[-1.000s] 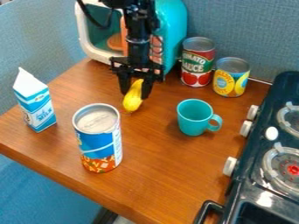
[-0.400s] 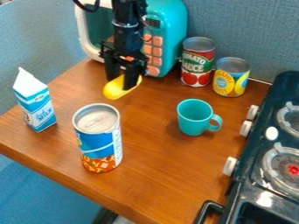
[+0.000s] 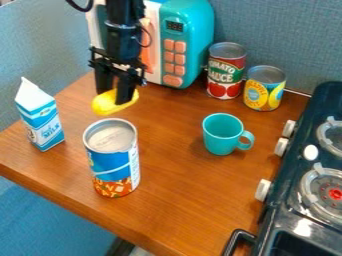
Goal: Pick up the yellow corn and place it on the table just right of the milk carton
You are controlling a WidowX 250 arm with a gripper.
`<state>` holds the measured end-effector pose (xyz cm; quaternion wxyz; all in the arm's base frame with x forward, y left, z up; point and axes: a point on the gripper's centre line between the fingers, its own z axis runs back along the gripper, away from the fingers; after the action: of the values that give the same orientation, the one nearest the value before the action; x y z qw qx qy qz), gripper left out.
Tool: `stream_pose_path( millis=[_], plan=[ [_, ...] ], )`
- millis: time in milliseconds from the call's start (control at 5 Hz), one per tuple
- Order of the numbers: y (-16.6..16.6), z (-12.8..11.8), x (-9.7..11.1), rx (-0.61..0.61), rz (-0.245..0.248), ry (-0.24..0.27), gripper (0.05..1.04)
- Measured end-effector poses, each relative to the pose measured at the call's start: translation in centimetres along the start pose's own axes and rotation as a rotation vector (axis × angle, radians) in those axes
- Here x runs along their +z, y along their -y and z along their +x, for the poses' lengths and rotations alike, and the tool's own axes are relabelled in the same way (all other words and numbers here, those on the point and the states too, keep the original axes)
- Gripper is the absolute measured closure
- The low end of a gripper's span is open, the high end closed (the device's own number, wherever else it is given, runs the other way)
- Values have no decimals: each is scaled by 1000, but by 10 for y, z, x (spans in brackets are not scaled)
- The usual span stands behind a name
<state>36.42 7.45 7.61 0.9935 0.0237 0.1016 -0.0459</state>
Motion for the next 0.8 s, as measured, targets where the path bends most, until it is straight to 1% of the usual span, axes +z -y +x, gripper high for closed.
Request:
stream_pose_path(
  millis=[200,400,600,800],
  plan=[
    [-15,8,-9,44,-45,-10,470],
    [-29,18,-10,67,-64,24,470],
    [-45,23,-14,99,-72,48,470],
    [-54,24,-20,115,-75,27,470]
  ],
)
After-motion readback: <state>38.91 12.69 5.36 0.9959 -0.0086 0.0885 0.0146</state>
